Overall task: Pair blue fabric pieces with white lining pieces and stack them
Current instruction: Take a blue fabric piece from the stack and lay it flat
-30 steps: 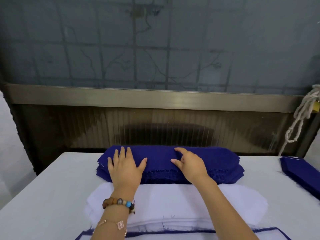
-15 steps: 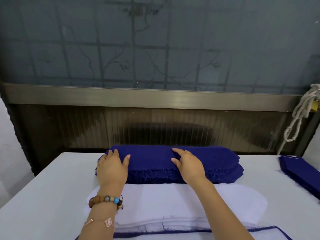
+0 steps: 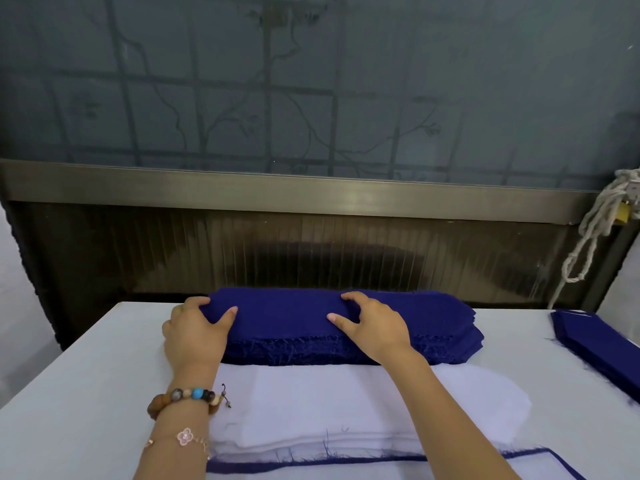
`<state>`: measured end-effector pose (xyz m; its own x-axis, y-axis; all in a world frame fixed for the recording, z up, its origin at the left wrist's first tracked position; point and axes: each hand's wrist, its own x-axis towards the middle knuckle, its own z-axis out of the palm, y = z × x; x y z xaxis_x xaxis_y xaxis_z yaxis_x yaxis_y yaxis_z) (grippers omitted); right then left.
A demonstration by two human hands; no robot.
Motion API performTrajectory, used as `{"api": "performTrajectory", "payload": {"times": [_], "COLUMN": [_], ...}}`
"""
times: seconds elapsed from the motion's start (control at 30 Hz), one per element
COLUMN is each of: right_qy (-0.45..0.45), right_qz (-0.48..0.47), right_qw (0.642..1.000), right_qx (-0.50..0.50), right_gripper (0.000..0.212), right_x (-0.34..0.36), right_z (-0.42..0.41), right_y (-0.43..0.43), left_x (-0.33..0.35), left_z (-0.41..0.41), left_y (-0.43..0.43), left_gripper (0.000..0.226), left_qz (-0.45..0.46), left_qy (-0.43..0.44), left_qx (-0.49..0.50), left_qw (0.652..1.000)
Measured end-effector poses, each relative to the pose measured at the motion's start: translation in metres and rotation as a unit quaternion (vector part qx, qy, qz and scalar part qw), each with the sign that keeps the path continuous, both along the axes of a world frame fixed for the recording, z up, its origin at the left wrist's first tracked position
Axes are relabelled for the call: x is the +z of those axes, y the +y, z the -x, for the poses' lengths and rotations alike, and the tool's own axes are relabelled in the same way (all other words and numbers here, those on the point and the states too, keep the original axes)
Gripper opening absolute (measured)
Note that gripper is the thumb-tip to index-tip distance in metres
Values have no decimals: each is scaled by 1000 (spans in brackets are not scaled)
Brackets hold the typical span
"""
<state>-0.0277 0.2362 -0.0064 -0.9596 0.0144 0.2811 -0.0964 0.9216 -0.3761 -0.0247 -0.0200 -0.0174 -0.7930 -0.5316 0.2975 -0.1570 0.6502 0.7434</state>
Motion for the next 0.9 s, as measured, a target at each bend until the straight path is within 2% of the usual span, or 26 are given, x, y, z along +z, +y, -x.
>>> {"api": "performTrajectory", "payload": {"times": [0.17,0.4,0.57,0.77,0.9], "right_qy": [-3,-5,-4,6,6], "right_qz": [5,10,9,4,2], "right_qw": [1000,1000,1000,1000,1000], "right_qx": [3,9,7,3,2], "right_gripper": [65,66,66,66,66], "right_x": [0,-1,-2,-4,-4], "right_z": [-1,-1,0,1,2], "right_y": [0,2,2,2,1], "left_x": [0,-1,-1,-8,-8], "left_z": [1,-4,-6,-2,-3], "left_y": [-3,-3,-2,-5,-8], "left_gripper": [49,16,29,26,29], "left_qz": [-54,-84,-131,-71,15], "left_qy": [23,127,126,107,108], "left_qx": [10,35,39,-2,85], "left_qw": [998,988,983,992,990]}}
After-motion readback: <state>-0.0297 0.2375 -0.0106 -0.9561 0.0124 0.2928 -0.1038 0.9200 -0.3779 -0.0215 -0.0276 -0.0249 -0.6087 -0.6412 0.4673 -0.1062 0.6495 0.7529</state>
